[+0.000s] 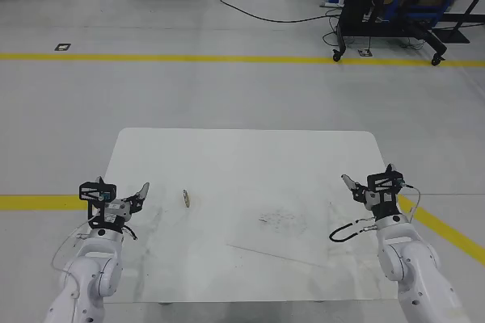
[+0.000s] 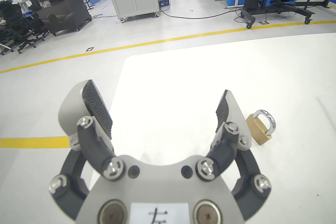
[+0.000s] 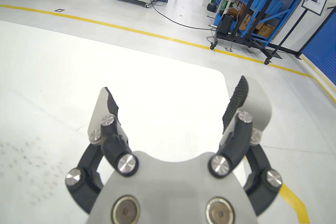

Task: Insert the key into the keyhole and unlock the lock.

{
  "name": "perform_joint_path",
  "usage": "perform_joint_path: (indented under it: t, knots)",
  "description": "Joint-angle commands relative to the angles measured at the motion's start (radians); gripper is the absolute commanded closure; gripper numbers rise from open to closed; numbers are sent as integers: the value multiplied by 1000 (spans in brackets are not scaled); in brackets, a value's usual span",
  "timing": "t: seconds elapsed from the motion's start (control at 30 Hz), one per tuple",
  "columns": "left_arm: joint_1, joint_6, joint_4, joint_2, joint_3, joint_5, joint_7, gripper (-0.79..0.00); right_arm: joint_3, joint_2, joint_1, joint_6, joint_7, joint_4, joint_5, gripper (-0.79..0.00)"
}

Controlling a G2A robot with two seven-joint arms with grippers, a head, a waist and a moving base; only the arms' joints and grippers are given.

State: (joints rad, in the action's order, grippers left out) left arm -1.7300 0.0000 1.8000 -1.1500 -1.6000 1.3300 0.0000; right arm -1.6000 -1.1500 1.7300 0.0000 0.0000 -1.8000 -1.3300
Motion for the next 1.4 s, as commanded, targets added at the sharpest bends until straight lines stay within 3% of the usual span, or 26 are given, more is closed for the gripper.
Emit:
perform_joint_path:
  t: [0.0, 0.23, 0.5, 0.97, 1.23, 1.37]
  knots:
    - [0, 0, 0, 0, 0, 0, 0, -784, 0, 0, 0, 0, 0, 0, 0, -785]
    - [0, 0, 0, 0, 0, 0, 0, -785, 54, 0, -32, -62, 42, -10, -58, -785]
    - [0, 0, 0, 0, 0, 0, 0, -785, 212, -1, -229, -482, 201, 82, 51, -785]
    - [0, 0, 0, 0, 0, 0, 0, -785, 219, -1, -227, -495, 199, 84, 61, -785]
    - [0, 0, 0, 0, 0, 0, 0, -785, 293, 9, -329, -875, 237, 181, 137, -785]
    - [0, 0, 0, 0, 0, 0, 0, -785, 333, 16, -362, -959, 340, 168, 72, -785]
